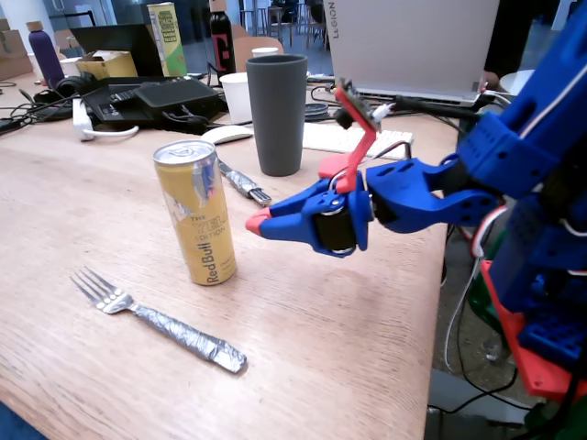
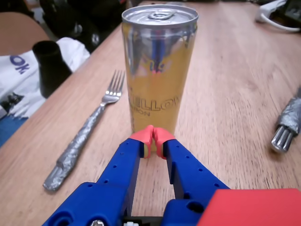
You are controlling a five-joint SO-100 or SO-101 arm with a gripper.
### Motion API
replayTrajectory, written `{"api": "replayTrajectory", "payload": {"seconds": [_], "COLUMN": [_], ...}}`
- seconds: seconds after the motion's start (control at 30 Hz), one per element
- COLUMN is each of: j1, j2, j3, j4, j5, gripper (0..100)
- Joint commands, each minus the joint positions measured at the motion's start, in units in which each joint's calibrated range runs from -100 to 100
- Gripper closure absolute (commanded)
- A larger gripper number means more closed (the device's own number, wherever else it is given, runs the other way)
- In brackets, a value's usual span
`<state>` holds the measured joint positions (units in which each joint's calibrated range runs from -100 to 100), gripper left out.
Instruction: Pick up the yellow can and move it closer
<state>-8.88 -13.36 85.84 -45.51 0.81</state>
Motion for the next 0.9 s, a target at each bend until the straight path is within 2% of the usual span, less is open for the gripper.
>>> {"api": "replayTrajectory", "payload": {"seconds": [0.0, 0.07, 0.27, 0.37, 0.47, 0.57, 0.87], "j1": [0.25, 0.25, 0.42, 0.59, 1.09, 6.17, 8.37], "j2": [-1.13, -1.13, -1.13, -0.79, -0.28, -0.02, 15.16], "j3": [-0.19, -0.28, 0.0, -0.66, -2.17, -6.89, -22.56], "j4": [-0.88, -0.88, -0.72, -0.63, -0.39, 0.02, 0.02], "j5": [0.39, 1.71, 1.95, 1.95, 2.1, 2.44, 2.59], "gripper": [99, 95, 62, 50, 48, 48, 48]}}
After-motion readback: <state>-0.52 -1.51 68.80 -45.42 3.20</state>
